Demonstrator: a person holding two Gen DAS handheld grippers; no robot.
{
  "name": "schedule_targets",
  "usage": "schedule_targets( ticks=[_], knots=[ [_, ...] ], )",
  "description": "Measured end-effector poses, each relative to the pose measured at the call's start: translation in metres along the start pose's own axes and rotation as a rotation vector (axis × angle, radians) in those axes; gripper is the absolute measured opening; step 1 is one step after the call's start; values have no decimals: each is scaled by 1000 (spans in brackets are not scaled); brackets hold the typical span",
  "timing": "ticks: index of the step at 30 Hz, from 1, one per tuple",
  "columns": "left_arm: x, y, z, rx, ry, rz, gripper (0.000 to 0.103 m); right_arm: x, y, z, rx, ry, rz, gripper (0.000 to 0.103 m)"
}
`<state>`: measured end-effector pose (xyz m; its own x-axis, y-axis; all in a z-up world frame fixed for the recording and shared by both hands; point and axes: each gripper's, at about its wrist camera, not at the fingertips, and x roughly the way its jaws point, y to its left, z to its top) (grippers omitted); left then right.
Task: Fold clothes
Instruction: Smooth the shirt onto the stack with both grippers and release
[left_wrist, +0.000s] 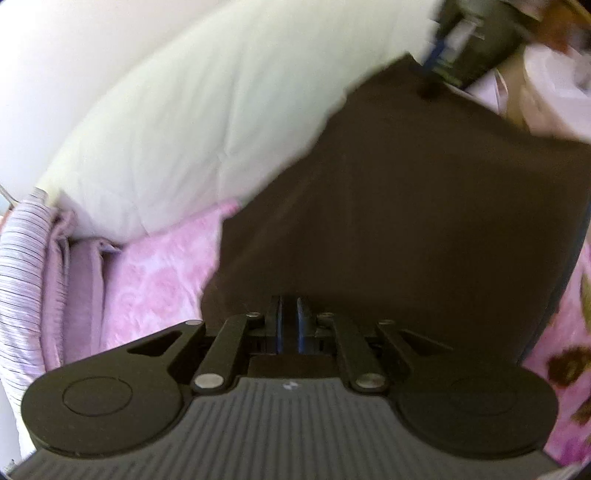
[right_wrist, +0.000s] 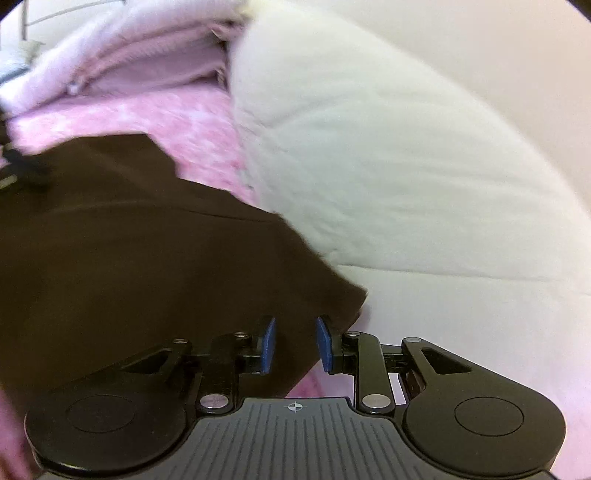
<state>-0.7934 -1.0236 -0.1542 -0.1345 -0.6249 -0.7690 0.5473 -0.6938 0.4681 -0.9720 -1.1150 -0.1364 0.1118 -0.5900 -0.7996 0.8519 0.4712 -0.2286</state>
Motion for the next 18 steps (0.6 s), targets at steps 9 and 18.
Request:
schedule_targets(
  ticks=[9,18],
  knots=[
    [-9,5,-4,-67,31,-2,6,9,-14,-5,-31,-14,91,24],
    [-20,1,-24,-169,76,-86,7,-57,39,-46,32,-66,288,25]
  ],
)
